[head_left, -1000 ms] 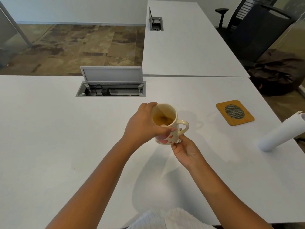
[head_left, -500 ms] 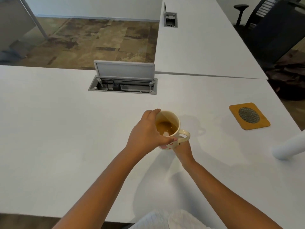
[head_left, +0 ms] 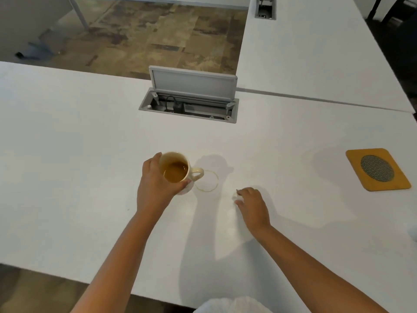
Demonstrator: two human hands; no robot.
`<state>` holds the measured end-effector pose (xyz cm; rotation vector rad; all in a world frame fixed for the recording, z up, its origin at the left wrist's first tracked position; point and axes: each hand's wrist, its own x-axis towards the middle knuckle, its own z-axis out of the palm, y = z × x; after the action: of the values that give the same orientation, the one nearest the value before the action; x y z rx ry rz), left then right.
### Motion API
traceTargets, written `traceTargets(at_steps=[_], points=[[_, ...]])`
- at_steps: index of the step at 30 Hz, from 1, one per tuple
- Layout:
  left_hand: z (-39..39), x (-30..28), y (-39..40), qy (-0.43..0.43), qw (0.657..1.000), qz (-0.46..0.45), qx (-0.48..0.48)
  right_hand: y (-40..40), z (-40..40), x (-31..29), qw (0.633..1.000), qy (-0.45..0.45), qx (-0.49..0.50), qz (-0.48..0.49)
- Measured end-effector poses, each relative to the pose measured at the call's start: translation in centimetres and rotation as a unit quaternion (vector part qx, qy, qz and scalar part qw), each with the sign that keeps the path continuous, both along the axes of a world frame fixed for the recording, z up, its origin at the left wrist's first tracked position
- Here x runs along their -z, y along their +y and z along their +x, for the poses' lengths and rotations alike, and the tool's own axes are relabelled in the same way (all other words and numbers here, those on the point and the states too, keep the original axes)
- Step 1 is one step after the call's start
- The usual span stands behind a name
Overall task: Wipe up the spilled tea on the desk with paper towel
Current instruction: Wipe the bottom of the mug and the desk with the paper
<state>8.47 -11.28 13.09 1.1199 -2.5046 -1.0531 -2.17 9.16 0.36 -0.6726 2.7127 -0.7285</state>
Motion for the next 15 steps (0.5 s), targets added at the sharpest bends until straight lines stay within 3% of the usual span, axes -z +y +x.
traceTargets(at_steps=[4, 8, 13, 15], points=[[-0.1, 0.9, -1.3, -0.008, 1.000, 0.011, -0.023, -1.0, 0.2, 1.8, 0.998, 0.063, -0.011, -0.009], [-0.1, 1.6, -1.9, -0.013, 0.999, 0.026, -0.041, -2.7, -0.3, 2.8, 1.000, 0.009, -0.018, -0.005], [-0.1, 2.2, -2.1, -0.024, 0.998, 0.039, -0.052, -7.8, -1.9, 2.4, 0.994, 0.041, -0.057, 0.089], [-0.2, 2.4, -2.2, -0.028, 0.997, 0.043, -0.054, -9.9, -2.4, 1.9, 0.996, 0.012, -0.063, 0.068]])
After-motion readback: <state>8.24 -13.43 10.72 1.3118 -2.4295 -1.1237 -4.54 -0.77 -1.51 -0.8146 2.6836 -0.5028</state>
